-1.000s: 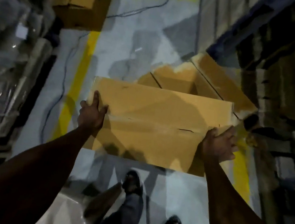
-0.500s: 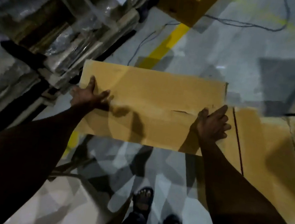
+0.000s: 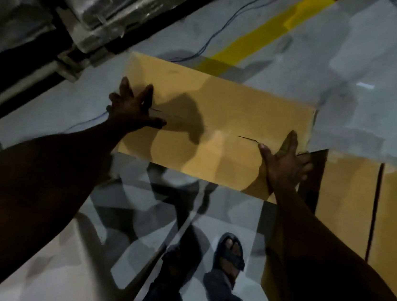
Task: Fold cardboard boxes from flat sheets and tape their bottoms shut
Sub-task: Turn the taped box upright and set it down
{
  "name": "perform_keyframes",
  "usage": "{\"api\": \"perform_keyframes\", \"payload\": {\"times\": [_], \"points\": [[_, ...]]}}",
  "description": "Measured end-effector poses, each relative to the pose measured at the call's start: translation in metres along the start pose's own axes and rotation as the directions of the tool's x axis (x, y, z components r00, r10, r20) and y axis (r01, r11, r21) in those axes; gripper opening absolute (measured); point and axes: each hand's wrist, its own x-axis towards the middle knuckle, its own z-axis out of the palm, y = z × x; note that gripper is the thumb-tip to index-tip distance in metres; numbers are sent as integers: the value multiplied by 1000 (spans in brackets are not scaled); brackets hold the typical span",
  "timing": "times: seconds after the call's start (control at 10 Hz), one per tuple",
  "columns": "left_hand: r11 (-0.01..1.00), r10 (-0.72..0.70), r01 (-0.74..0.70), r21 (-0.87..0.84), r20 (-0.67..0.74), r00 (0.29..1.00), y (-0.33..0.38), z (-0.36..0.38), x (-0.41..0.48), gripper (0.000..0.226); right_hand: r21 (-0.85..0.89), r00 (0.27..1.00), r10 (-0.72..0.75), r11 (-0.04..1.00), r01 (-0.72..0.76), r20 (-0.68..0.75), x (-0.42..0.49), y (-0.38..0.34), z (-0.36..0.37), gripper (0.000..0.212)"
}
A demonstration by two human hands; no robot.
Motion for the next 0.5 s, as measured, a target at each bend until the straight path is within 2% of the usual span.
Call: {"api": "perform_keyframes", "payload": {"times": [0.1,0.3,0.4,0.5], "points": [[1000,-17,17,24,1,1000,1,38,19,113,-56,1000,-5,998,5,3,21,15,27,91],[987,88,-119,111,255,963,15,124,57,127,-315,993,-15,948,50,113,56,39,78,80],[983,88,-129,132,282,955,45,154,47,124,-313,983,15,949,43,182,58,40,97,79],[955,211,-254,151,252,944,71,143,30,115,-333,983,-55,936,111,176,49,34,88,79]]}}
